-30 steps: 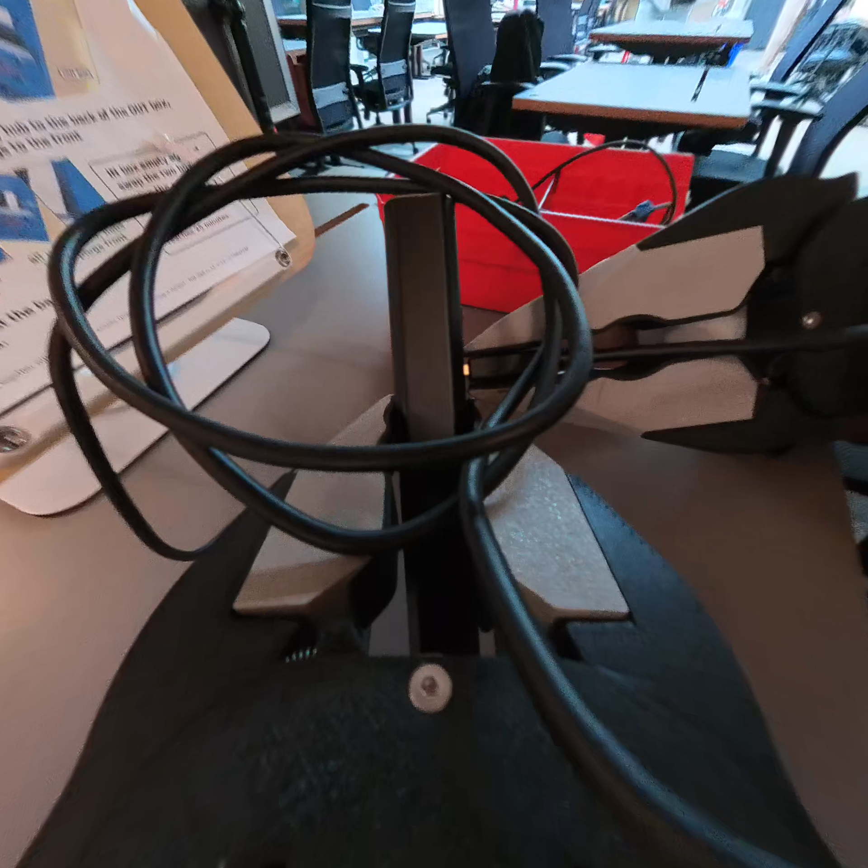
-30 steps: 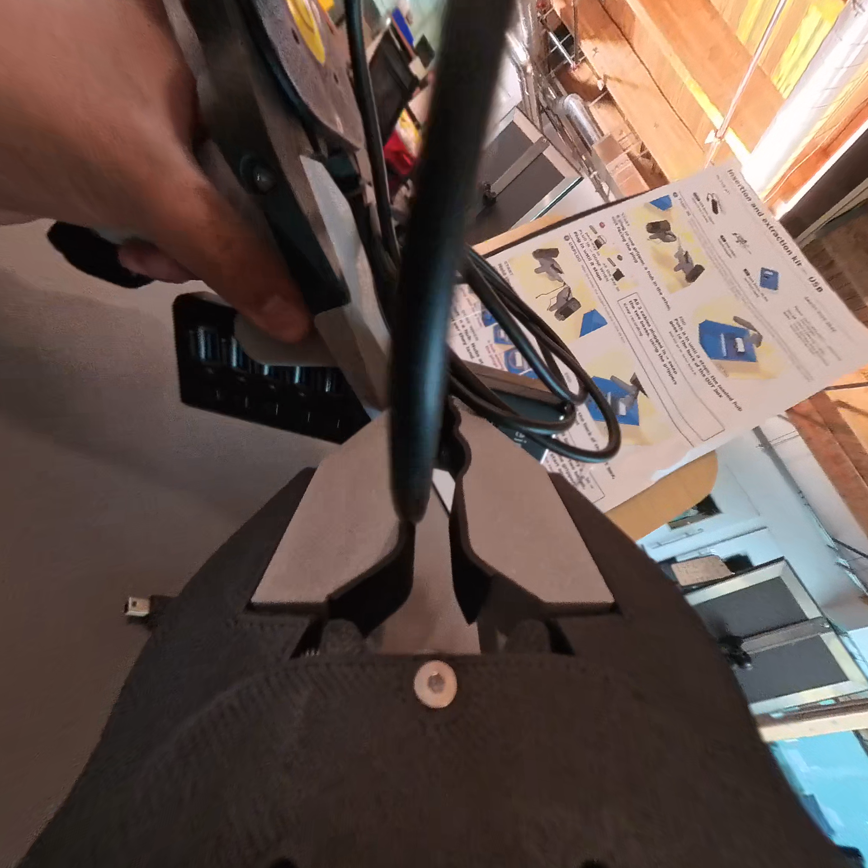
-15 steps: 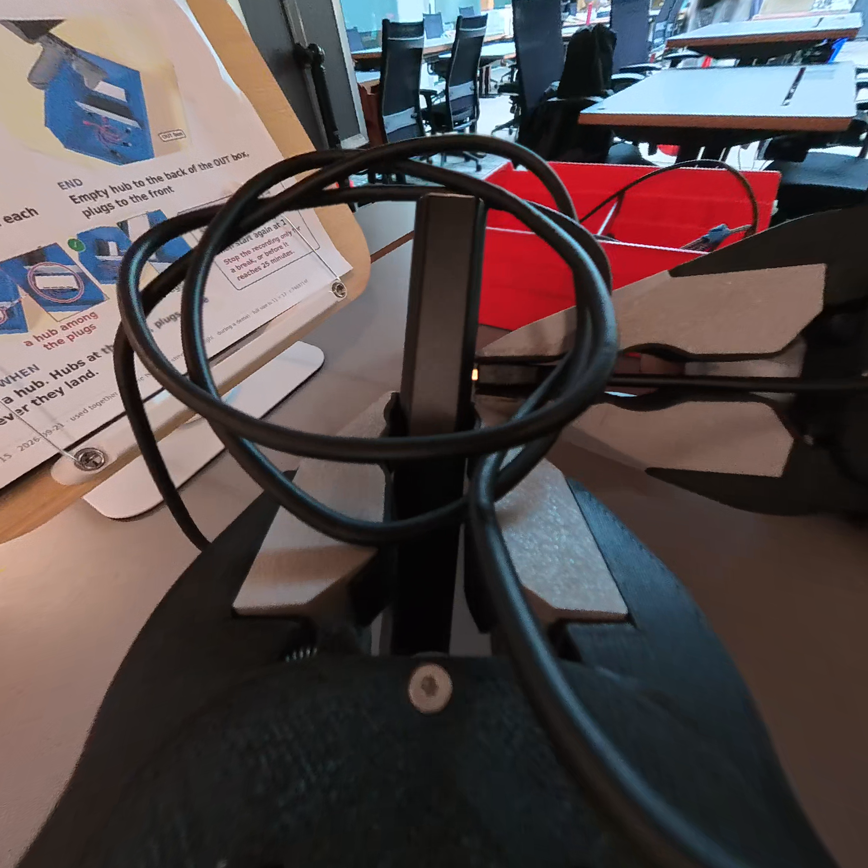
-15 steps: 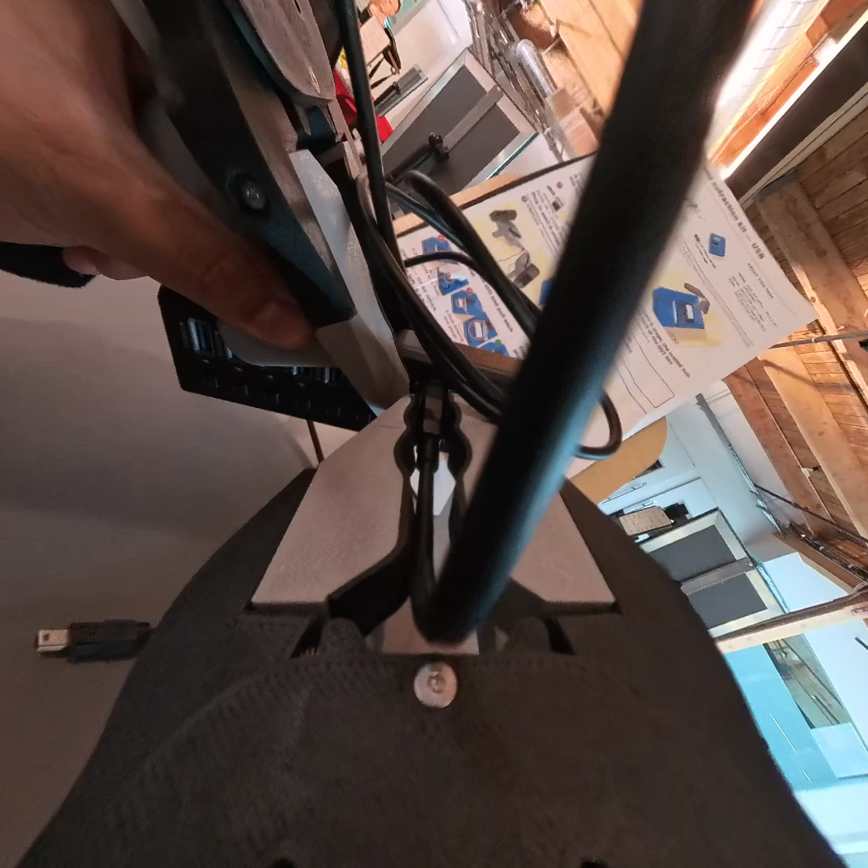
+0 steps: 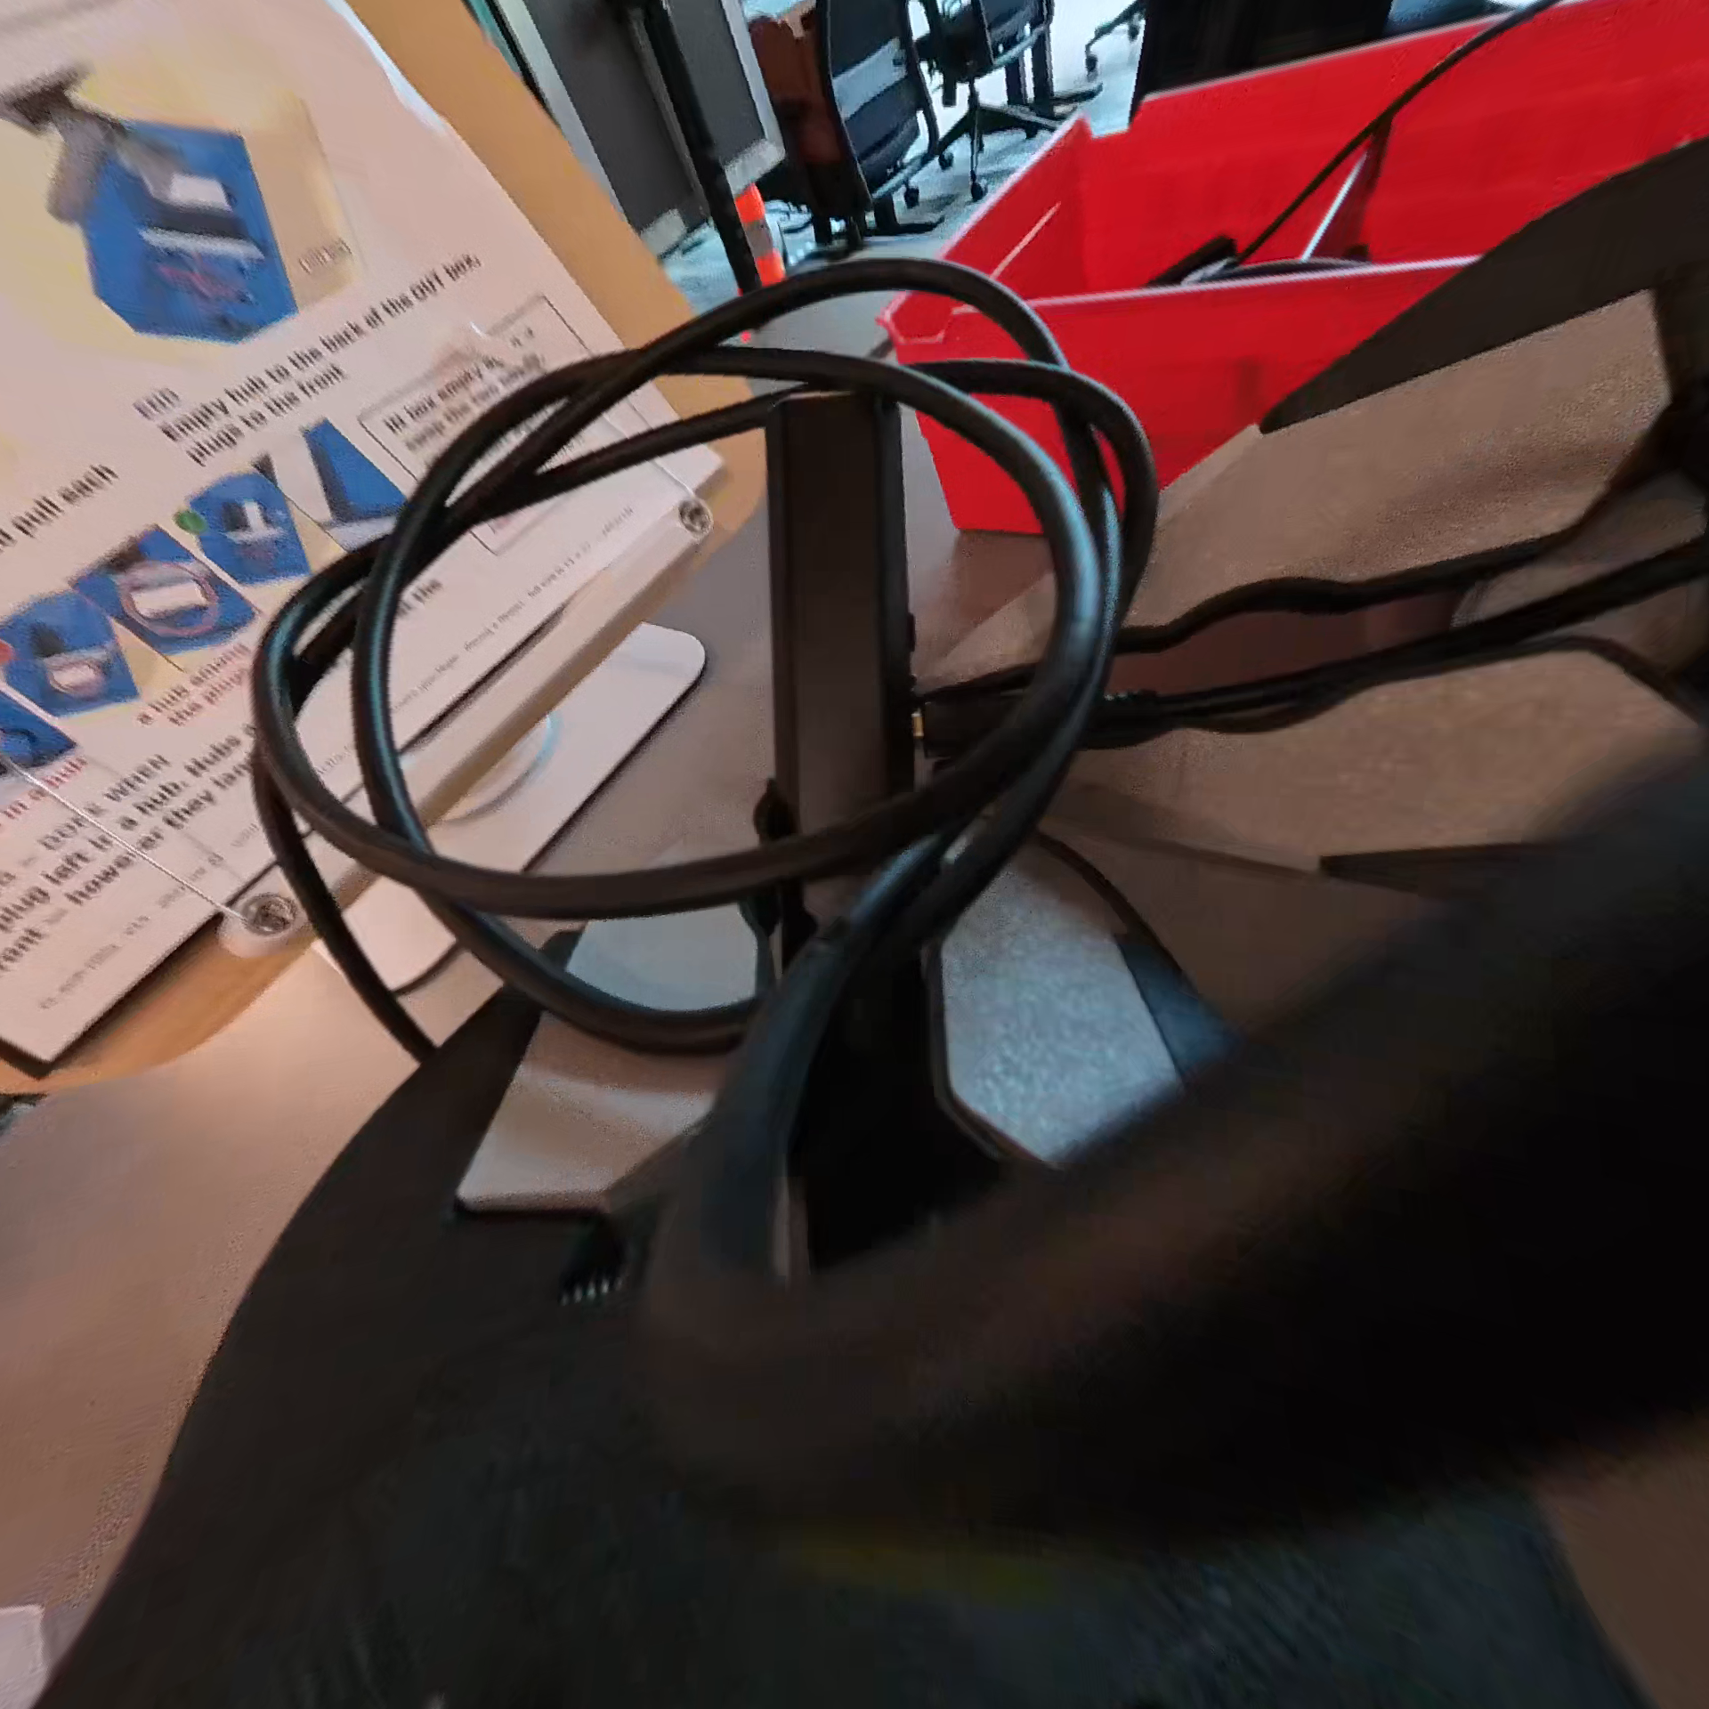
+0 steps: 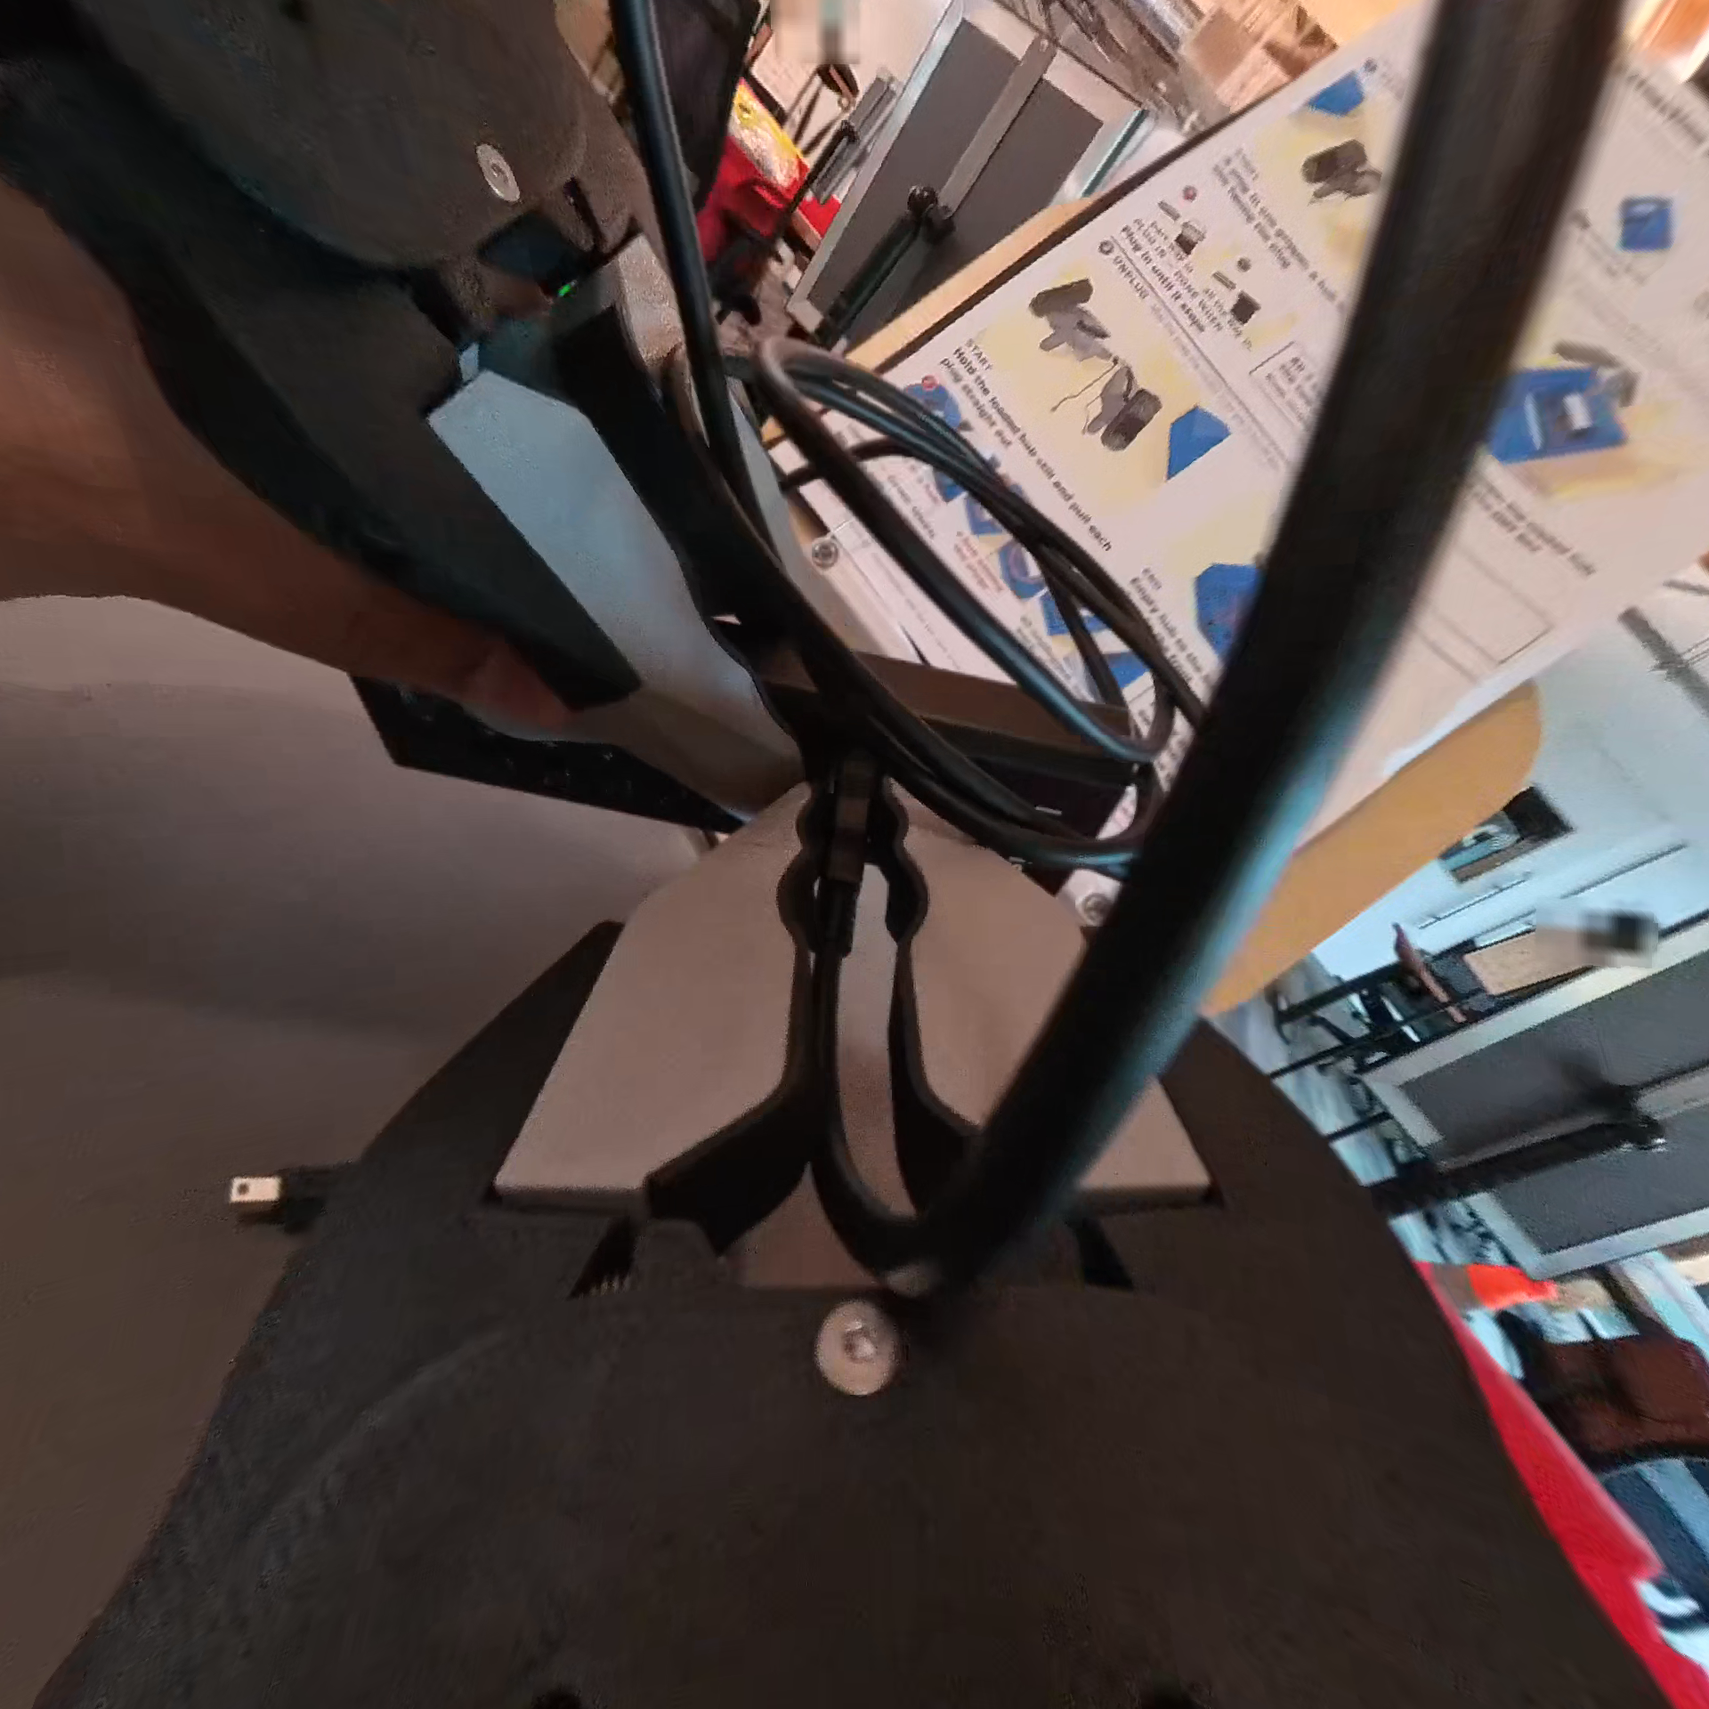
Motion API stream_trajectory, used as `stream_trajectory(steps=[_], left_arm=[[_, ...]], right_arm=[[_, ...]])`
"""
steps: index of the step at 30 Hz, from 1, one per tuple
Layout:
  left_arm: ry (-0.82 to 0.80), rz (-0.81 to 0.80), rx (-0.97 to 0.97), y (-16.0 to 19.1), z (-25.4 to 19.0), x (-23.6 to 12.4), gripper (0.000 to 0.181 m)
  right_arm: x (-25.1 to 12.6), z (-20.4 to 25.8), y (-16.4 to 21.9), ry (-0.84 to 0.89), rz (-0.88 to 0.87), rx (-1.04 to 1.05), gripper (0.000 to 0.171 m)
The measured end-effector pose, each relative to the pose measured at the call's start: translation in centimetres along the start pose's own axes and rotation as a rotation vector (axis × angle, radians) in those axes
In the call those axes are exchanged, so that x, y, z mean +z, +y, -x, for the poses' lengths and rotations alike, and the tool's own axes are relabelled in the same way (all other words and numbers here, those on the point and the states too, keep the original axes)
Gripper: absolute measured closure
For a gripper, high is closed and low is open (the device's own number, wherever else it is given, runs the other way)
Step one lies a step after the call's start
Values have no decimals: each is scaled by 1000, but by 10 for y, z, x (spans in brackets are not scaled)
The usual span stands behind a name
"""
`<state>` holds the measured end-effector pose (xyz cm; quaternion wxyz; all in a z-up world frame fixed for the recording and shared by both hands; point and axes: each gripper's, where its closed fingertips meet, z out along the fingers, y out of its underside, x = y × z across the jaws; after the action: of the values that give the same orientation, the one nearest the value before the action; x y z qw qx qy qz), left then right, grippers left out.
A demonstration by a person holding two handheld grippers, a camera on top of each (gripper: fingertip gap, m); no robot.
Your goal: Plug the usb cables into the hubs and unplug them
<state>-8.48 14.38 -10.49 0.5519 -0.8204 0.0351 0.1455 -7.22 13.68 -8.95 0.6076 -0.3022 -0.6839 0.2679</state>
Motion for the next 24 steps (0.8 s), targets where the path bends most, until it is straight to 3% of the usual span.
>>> stream_trajectory(steps=[6,11,16,24], left_arm=[[-81,32,-46,12,21,3,157],[-63,28,-76,12,19,3,158],[-70,50,-29,13,11,7,158],[-129,85,63,14,11,6,158]], right_arm=[[-6,-7,-14,20,-89,79,171],[-1,-3,-7,-8,-54,94,164],[3,-2,-1,-19,-29,103,161],[6,6,2,-33,-13,66,171]])
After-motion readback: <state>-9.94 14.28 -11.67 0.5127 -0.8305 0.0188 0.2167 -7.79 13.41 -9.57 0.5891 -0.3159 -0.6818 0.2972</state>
